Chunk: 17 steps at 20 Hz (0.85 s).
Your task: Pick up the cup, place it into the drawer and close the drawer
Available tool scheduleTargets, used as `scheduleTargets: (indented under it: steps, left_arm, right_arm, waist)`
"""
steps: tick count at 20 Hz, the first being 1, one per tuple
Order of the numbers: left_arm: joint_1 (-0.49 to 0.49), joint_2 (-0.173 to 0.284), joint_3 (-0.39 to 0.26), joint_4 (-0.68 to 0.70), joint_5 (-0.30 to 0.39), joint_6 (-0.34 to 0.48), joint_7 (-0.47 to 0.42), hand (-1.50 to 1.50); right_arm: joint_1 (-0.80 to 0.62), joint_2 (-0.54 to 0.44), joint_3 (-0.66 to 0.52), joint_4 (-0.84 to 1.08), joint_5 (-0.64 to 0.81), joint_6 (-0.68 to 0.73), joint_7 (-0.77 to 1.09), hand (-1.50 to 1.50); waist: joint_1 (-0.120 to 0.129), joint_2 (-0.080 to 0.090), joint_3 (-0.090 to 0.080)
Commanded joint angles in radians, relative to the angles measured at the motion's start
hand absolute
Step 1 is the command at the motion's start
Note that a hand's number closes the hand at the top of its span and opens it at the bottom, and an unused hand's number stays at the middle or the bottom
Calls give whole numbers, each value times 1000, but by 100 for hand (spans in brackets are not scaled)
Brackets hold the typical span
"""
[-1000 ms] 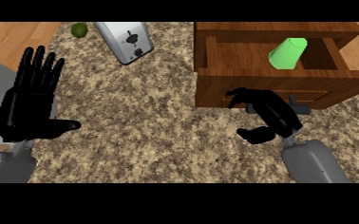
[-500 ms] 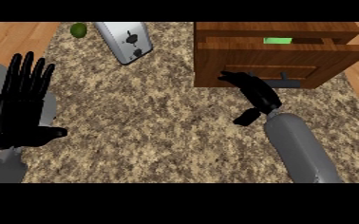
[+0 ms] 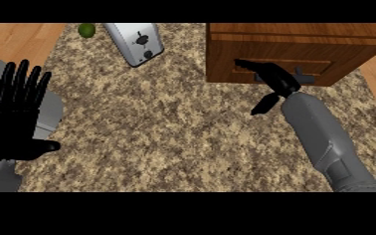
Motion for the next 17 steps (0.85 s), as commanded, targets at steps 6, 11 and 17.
scheduleTargets:
  steps: [6,11,17]
  left_arm:
    - [-28,-29,-18,9,-26,-26,1,-150]
    - [-88,-55,-38,39,-68,7,-5,-150]
    - [-55,-38,-30,31,-62,-14,10,-150]
  right_arm:
    - [-176,-74,-78,241,-9,12,-16,-150]
    - [-212,-102,-80,275,-5,34,-22,-150]
    - [-217,-118,-93,304,-16,24,-34,-150]
  waist:
    - [37,29,6]
    - [42,39,7]
    - [64,39,8]
